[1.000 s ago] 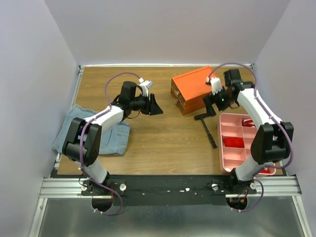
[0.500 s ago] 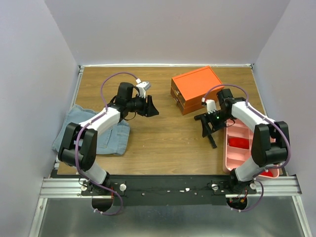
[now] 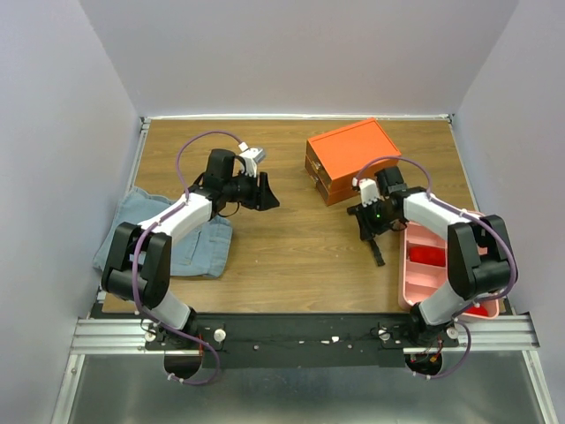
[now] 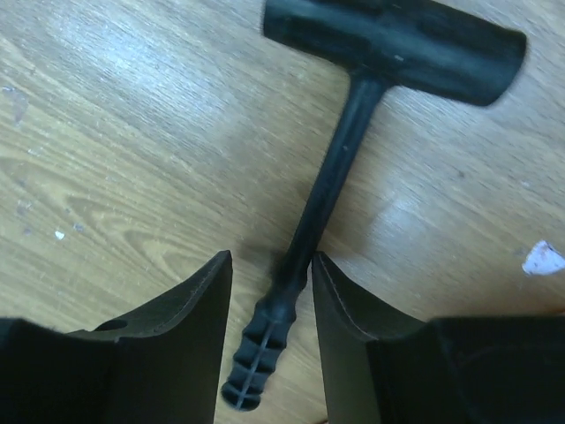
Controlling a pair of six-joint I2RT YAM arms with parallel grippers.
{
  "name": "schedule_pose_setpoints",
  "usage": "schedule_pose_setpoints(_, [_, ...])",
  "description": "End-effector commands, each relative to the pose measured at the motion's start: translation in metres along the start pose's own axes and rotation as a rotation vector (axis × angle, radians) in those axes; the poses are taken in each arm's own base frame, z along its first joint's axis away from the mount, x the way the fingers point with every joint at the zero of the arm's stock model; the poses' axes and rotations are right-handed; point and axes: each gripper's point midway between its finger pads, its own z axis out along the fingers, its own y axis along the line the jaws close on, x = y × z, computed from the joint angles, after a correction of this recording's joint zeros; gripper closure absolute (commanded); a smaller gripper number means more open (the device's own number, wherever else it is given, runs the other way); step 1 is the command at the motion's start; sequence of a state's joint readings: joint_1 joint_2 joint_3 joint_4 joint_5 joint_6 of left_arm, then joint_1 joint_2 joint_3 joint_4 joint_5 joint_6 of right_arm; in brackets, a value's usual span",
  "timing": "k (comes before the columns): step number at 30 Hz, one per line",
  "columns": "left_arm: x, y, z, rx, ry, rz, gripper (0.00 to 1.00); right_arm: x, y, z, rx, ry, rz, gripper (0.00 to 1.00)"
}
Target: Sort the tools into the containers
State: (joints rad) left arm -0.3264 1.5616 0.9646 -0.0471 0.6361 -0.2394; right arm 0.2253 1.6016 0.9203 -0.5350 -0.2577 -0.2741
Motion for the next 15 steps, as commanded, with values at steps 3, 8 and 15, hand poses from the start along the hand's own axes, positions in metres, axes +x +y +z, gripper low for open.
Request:
schedule_pose_setpoints(3, [-0.011,0.012,0.000,-0.049,-0.024,0.029,0.43,0.003,-0.006,0.015,0.126,0.023,-0.079,0.51])
schedule_pose_setpoints(8, [-0.011,0.013,-0.002,-0.058,-0.031,0.036,0.43,0.011,0.001,0.015,0.108,0.047,-0.101,0.71])
schedule_pose_setpoints(15, [-0.020,0.010,-0.013,-0.071,-0.066,0.067,0.43,0.010,0.031,-0.025,-0.013,0.015,-0.164,0.99])
